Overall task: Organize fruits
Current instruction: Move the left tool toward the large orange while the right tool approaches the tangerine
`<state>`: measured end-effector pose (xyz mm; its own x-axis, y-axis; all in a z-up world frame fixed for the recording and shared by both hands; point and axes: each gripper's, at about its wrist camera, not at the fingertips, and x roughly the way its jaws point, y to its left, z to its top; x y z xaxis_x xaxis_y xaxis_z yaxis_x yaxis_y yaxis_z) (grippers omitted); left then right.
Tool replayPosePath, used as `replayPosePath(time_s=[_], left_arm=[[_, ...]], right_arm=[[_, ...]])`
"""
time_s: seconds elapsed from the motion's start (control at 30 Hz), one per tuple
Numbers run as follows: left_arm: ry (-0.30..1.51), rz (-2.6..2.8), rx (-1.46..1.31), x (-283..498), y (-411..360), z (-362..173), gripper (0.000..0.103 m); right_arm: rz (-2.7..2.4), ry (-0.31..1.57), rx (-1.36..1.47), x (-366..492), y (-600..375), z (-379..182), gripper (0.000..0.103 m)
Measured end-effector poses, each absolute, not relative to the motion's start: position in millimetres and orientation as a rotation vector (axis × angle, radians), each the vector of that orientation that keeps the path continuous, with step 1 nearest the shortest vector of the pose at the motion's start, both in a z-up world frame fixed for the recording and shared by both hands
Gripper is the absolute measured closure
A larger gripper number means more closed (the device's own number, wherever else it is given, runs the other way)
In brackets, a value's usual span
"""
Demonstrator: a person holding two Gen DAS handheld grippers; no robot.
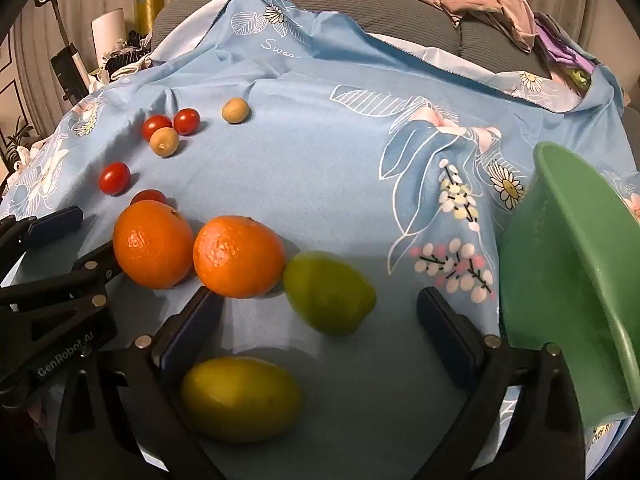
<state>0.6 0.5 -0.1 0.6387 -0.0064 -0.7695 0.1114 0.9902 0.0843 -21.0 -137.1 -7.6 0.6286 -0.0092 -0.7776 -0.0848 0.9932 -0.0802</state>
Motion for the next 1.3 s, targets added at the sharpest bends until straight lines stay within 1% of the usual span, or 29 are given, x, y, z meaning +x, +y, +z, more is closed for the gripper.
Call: replayPosePath(time_s=[0.27, 0.4, 0.57, 0.7, 0.9, 0.97, 1.0, 1.07, 1.1, 1.13, 1.17, 1.3], left_arm=[[0.890, -0.069, 0.144, -0.5, -1.2, -0.7, 0.038], [0.934, -0.074, 0.127, -0.1, 1.6, 1.8, 0.038], [0.919, -0.085, 0.091, -7.3, 4.6, 11.6, 0.039], [0.893, -0.123, 0.009, -11.1, 12.9, 26.9, 0.039], [0.858, -0.191, -0.074, -15.5, 17.1, 43.2, 0.039], [0.854, -0.212, -0.088, -16.5, 16.5, 45.9, 0.039], [0.859, -0.228, -0.096, -16.1, 14.7, 46.1, 0.041], [0.861, -0.247, -0.107, -17.9, 12.8, 45.4, 0.045], [0.862, -0.260, -0.115, -18.1, 11.5, 45.2, 0.049], [0.867, -0.273, -0.123, -18.2, 10.4, 45.3, 0.052], [0.868, -0.285, -0.134, -19.0, 9.8, 46.1, 0.052], [0.880, -0.356, -0.188, -21.3, 5.9, 46.9, 0.055]], right_arm=[[0.046, 0.890, -0.110, -20.6, -139.2, -7.6, 0.002], [0.048, 0.911, -0.109, -17.5, -132.7, -7.4, 0.001], [0.045, 0.954, -0.092, -20.4, -134.7, -2.7, 0.006], [0.057, 0.908, -0.064, -26.6, -141.1, 12.3, 0.008], [0.135, 0.852, 0.076, -36.4, -154.9, 35.5, 0.013], [0.142, 0.851, 0.089, -37.1, -153.9, 39.0, 0.019], [0.144, 0.853, 0.101, -36.9, -154.5, 39.6, 0.022], [0.157, 0.860, 0.126, -36.4, -154.0, 40.4, 0.031], [0.166, 0.865, 0.144, -36.9, -155.2, 40.6, 0.033], [0.173, 0.868, 0.158, -36.1, -156.2, 40.7, 0.038], [0.178, 0.868, 0.172, -36.4, -157.6, 41.9, 0.044], [0.228, 0.881, 0.216, -38.9, -158.4, 44.0, 0.049]])
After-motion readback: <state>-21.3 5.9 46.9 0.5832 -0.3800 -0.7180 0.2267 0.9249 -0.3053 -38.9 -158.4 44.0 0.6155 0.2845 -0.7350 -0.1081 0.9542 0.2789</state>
